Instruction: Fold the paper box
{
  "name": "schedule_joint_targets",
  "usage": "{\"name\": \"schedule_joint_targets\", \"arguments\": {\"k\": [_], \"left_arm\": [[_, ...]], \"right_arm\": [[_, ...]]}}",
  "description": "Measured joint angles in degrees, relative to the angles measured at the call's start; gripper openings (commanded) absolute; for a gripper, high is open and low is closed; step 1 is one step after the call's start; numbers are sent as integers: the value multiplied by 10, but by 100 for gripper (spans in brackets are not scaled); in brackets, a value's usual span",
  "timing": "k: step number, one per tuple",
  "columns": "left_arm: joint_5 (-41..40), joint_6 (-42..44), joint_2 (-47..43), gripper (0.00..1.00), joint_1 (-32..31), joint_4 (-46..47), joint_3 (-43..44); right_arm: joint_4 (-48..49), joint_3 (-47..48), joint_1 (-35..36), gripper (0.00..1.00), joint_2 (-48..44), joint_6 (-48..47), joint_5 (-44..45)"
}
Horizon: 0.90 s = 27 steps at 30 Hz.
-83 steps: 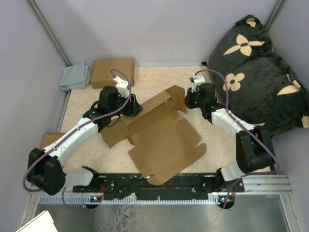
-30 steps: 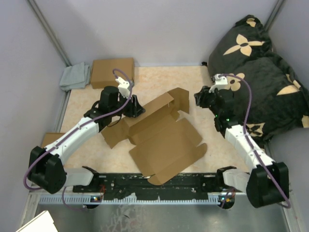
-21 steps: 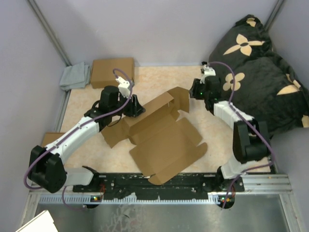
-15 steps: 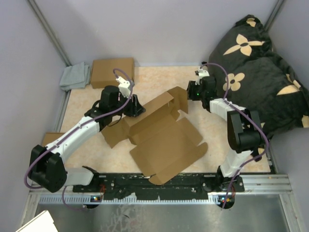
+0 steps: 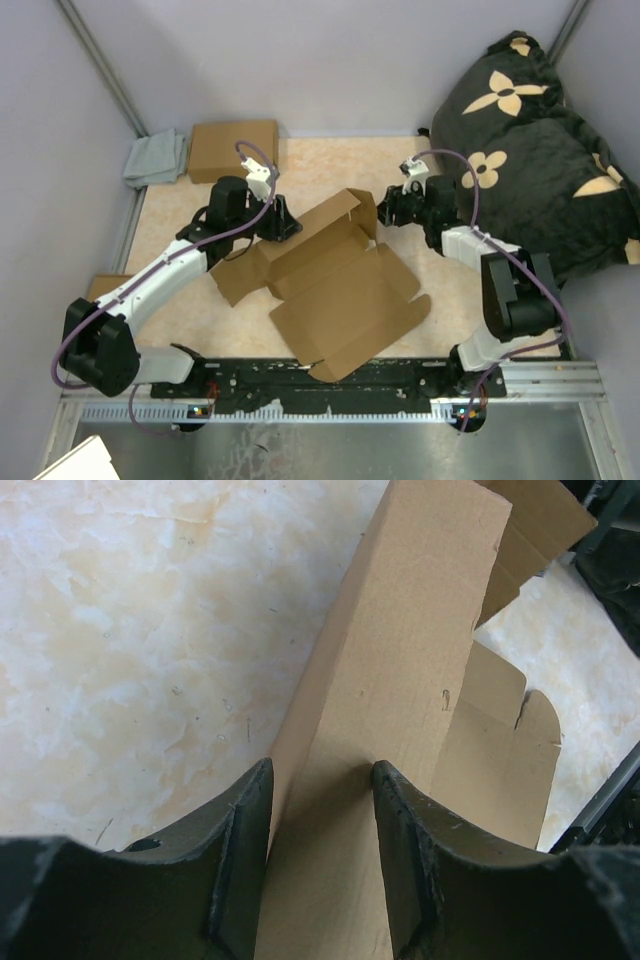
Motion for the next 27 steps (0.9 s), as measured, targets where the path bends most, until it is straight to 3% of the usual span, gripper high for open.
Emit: {"name": "schedule_joint_targets", "arguments": {"k": [6,15,27], "left_arm": [[4,-2,0,50,0,0,0],[5,-2,0,49,0,0,0],[10,-2,0,50,-3,0,0]], "right_arm": [[24,-44,0,50,-49,-4,-47],[53,-91,2,52,-51,-5,-102],[116,-122,20,54,-59,-11,-116]]}}
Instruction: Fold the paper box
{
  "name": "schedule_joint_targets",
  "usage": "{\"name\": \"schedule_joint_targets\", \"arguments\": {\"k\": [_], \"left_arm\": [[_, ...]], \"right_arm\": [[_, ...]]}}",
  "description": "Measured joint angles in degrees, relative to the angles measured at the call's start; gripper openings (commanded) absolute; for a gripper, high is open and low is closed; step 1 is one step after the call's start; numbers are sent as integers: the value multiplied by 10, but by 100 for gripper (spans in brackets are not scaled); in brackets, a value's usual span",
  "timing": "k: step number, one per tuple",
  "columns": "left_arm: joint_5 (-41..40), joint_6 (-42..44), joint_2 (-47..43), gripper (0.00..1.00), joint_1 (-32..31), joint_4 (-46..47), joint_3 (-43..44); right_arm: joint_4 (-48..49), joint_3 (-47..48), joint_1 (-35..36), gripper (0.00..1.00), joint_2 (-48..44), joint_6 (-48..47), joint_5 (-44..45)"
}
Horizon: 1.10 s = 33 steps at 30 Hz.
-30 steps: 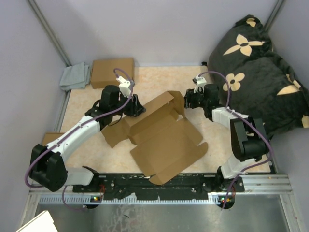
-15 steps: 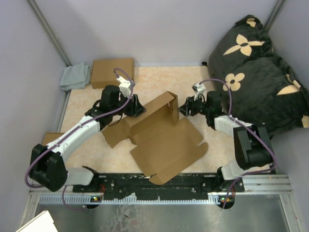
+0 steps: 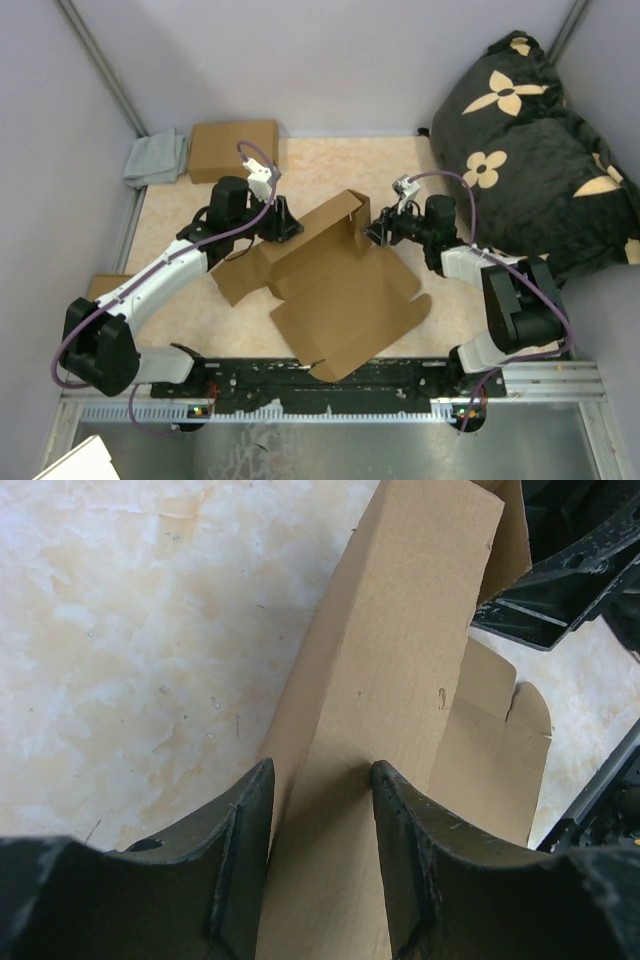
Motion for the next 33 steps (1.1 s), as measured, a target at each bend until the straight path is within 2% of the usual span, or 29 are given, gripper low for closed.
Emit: {"name": "schedule_joint_targets", "arguments": {"k": [7,18,26,33], "left_arm": [[14,0,0,50,0,0,0],[21,0,0,53,0,0,0],[22,3,0,63,8,-1,0],[38,2,-2,62,22,-3,0]], "right_arm": [[55,3,5,54,3,3,-39],[61,31,35,53,33,-26,-59],[61,31,37,53,36,-38,-58],[61,31,38,54,45,-42,-66]]}}
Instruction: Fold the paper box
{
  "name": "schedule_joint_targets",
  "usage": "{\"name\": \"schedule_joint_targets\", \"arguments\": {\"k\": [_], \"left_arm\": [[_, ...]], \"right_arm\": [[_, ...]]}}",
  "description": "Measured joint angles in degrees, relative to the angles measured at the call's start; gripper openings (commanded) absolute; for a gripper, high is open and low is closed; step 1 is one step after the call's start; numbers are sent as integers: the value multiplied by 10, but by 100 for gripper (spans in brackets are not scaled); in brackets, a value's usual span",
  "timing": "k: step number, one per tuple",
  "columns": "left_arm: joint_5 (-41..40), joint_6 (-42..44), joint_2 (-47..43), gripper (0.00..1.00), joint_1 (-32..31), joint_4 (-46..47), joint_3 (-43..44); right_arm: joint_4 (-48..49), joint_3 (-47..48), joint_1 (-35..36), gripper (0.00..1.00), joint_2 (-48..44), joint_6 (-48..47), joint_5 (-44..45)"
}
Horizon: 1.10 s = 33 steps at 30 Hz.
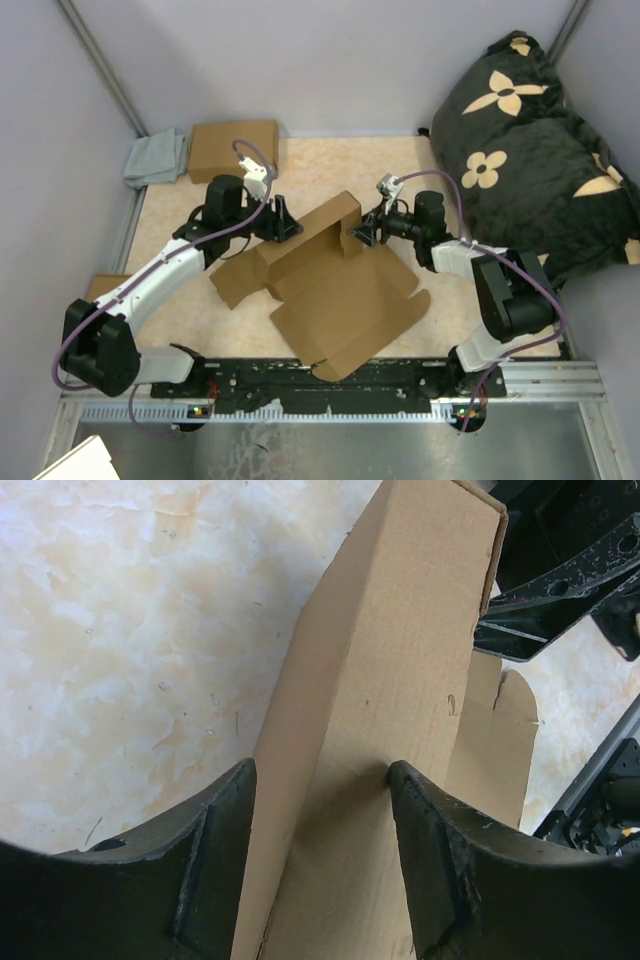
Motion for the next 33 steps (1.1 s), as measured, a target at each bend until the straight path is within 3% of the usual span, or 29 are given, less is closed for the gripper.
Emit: {"name": "schedule_joint_targets", "arguments": {"k": [13,15,22,24,28,33], "left_arm": [[49,-17,1,59,38,2,0],[61,-17,4,58,38,5,0],[86,-20,19,57,39,11,0],[89,-20,20,57,39,13,0],[89,-20,20,59,39,14,0],[91,-20,20,57,39,14,0]], "right_arm": [[6,0,9,51,6,0,-25],[9,0,14,46,6,0,-18],[20,0,65,14,6,-5,87],[21,-2,80,14,6,-7,124],[57,-28,93,26,-1,-5,174],[73,-56,93,15,-10,-3,180]]}}
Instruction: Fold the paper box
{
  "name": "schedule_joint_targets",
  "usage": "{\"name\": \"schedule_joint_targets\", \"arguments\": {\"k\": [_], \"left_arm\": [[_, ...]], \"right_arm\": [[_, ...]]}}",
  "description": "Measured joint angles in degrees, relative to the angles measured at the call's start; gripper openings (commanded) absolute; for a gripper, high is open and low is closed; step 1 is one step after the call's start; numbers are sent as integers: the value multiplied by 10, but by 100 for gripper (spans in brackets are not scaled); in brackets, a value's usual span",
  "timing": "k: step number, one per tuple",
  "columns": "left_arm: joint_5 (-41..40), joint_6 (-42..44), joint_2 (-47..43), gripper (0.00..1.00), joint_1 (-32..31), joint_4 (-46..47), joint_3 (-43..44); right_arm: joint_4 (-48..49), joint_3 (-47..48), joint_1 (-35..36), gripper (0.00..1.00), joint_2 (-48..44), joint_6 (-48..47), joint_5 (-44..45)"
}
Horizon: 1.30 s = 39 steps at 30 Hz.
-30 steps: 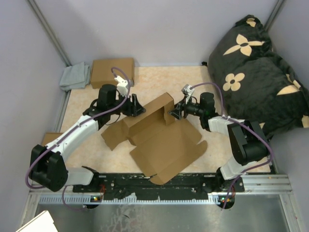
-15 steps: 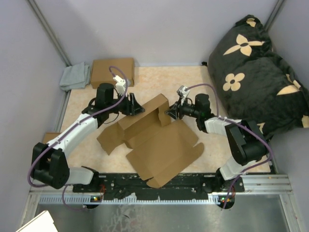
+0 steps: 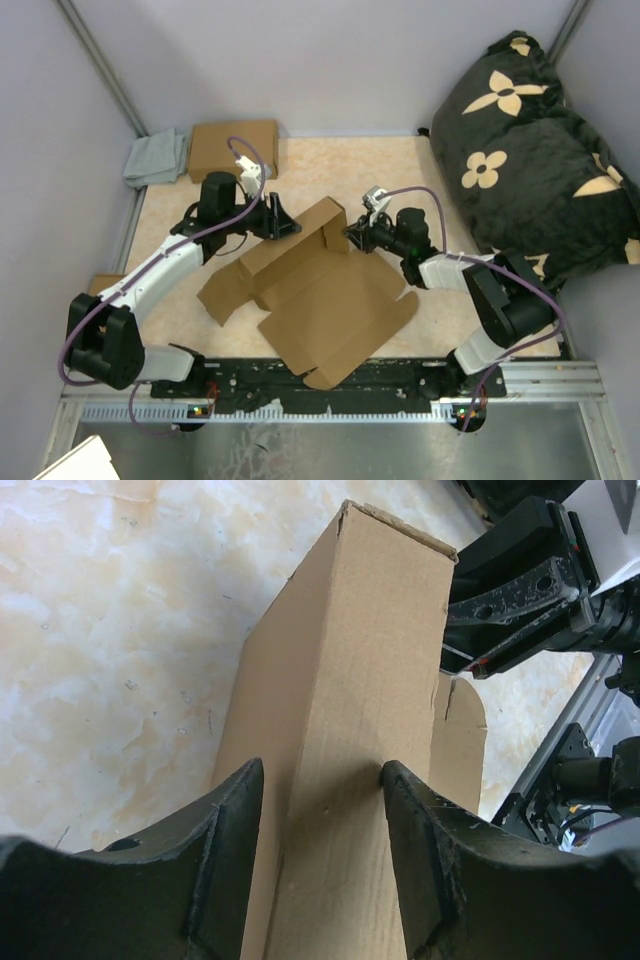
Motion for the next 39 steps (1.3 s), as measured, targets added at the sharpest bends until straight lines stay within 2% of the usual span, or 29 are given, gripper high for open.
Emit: {"name": "schedule_joint_targets", "arguments": {"k": [2,8,15,18,19,21,22,25,32,39], "left_arm": [[4,0,0,56,0,0,0],[19,-4,4,55,1,4,0],[40,-11,14,54,2,5,0],[43,-11,15,53,2,8,0],[44,-11,15,53,2,8,0],[44,-11,15,53,2,8,0],[44,-11,15,53,2,8,0],[42,-11,15,53,2,10,0],[26,-12,15,57,5,9,0],[16,-11,12,56,5,9,2]], "right_arm": [[6,0,0,16,0,5,1],[29,0,11,31,0,27,11],[77,10,18,32,37,48,7],[81,27,21,25,63,50,12],[80,31,23,20,67,49,15],[75,37,27,3,70,47,27],[71,40,28,0,70,43,34],[53,49,43,0,70,33,88],[-29,59,133,0,32,4,291],[-87,16,154,0,-40,45,376]]}}
